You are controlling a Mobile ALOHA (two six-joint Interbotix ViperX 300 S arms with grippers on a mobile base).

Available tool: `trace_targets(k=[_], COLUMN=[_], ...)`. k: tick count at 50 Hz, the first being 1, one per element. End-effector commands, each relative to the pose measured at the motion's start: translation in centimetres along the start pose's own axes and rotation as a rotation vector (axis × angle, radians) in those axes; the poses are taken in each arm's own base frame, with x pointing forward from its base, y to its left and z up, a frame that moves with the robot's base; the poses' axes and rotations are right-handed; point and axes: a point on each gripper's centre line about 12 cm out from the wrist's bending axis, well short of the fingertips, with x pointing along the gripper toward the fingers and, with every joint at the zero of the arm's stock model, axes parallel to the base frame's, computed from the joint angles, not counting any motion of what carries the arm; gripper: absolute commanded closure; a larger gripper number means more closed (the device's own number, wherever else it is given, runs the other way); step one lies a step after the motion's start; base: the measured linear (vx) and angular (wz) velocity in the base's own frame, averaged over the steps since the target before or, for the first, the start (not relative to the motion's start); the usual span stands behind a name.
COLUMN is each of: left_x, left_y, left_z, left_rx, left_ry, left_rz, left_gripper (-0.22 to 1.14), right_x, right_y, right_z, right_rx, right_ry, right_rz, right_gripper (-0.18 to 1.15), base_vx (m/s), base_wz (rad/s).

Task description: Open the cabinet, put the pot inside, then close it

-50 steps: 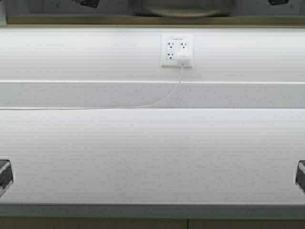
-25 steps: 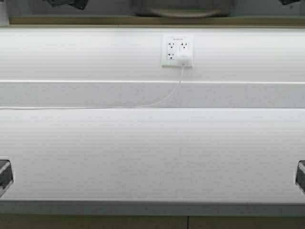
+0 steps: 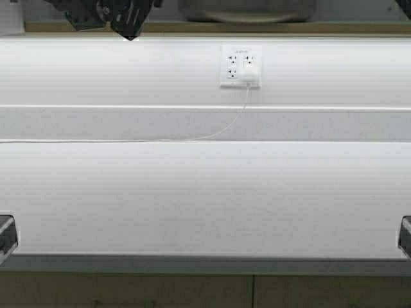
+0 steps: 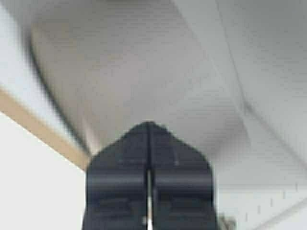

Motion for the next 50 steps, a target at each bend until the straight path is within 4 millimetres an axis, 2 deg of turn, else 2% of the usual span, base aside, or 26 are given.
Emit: trace_targets(k=[1,12,23,28,37,50], left_x=[-0.8,-2.4,-3.4,-4.3,-5.5,-6.5], left_y=[-0.5,1.6,2.6,3.5,5.0,3.9], left_z=[-0.3,-1.9,-1.6,-0.3,3.7,8.2], left_rx=[0.084,0.314,0.590,0.646,0.742,0.841], left_ry=[0.040,0.227,0.409,0.422,0.388,0.384], left_rz=[-0.002,0.172,0.304,0.369,0.469,0.514], left_gripper=[0.88,0.88,0.88,0.88,0.88,0.88], right_x=[-0.2,0.0,-0.2,-0.4,0.2,1.3], right_y=[0.7,-0.1,0.9,1.7,1.4,2.7], right_z=[-1.3,-4.0,-4.8,-5.2,-4.8,-3.0], right_rx=[-0.114,-0.337,-0.474,-0.515,-0.590,-0.661], right_ry=[0.086,0.339,0.442,0.479,0.560,0.540], right_rz=[-0.004,-0.146,-0.179,-0.175,-0.260,-0.263], right_gripper=[0.90,0.90,0.90,0.90,0.90,0.90], base_vx=[-0.11,-0.12,-0.13,-0.12,-0.15,-0.25], base_wz=[0.03,0.04,0.01,-0.06,-0.16,-0.11])
